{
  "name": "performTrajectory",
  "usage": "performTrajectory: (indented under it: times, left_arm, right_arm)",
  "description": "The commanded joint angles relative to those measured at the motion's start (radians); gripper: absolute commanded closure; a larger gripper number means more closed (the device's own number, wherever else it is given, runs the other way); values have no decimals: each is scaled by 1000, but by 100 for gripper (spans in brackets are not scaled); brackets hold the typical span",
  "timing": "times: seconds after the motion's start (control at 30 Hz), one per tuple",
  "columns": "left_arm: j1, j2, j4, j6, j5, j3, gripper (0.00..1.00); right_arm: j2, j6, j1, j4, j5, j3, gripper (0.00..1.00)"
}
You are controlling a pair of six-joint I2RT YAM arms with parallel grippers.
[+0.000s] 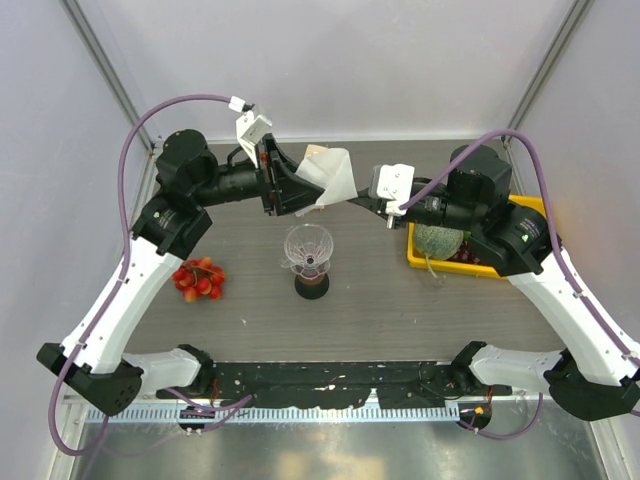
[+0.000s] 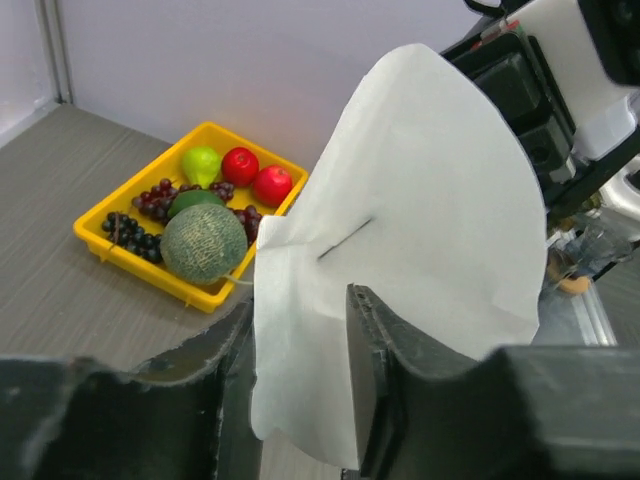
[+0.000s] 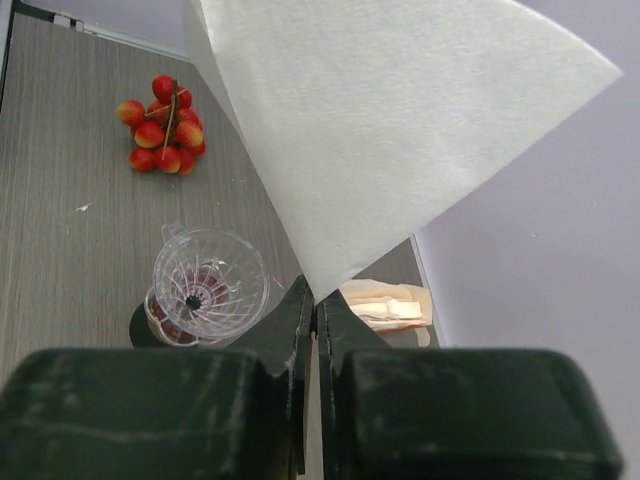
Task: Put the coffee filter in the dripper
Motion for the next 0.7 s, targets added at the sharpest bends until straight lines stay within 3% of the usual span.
performTrajectory:
  times: [0.0,0.17,0.33,0.53,0.67]
  left_arm:
    - [5,-41,-96,176,8,43,53]
    - [5,-41,-209,351,-3,89,39]
    - [-6,-22,-262,477,20,131,36]
    - [-35,9,-322,537,57,168,36]
    - [-66,10,-352,589,51,168,50]
  right_arm:
    - [-6,-56,-1,-26,-26,33,93]
    - [-5,-111,2,-76,-60,40,95]
    - [17,-136,4,-133,-103,66,95]
    - [37,-136,13,-148,-119,83,95]
    - [54,-132,14,-171,-139,95,95]
